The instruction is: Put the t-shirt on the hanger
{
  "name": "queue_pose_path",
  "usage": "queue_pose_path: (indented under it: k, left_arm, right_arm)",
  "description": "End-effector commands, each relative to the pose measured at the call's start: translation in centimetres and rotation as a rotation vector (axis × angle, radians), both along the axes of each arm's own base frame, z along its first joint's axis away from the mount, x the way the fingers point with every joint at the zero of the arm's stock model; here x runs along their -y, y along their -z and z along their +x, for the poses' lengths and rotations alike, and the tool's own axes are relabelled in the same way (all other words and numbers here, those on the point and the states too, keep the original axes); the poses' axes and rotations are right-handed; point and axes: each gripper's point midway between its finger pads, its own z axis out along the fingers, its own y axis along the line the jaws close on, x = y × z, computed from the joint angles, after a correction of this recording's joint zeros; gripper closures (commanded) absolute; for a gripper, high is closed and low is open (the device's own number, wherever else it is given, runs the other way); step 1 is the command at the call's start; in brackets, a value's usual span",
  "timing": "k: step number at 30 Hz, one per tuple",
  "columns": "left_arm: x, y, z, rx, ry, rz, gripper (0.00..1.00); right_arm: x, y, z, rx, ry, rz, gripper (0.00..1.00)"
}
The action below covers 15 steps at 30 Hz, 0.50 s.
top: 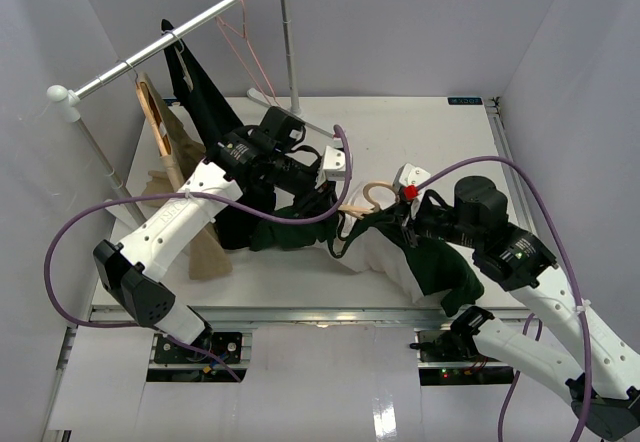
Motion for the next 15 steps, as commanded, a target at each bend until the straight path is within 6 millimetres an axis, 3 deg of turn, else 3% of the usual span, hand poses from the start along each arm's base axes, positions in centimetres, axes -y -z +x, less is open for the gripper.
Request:
queue_pose_path:
  k: [1,5,8,15]
  left_arm:
    - [0.4,-0.1,0.7,-0.003,-0.085,0.009,1.00]
    - [-0.2,0.9,2.4,0.031,-0.188,0.050,1.00]
    - [-0.5,0.7,3.5,0.050,-0.260,0.042,1.00]
    - [-1.6,-1.5,4.4,0.096,-0.328,-0.039,1.00]
  right_arm:
    - [0.1,-5.2,2.5,0.160,0.119,0.154,0.87]
    - [1.3,-4.1,3.3,0.125,0.219,0.147,0.68]
    - [2.5,-2.7,3.5,0.107,0.284,0.130,0.57]
    - [6.6,-0.9,4.5,0.074,0.528,0.124,0.53]
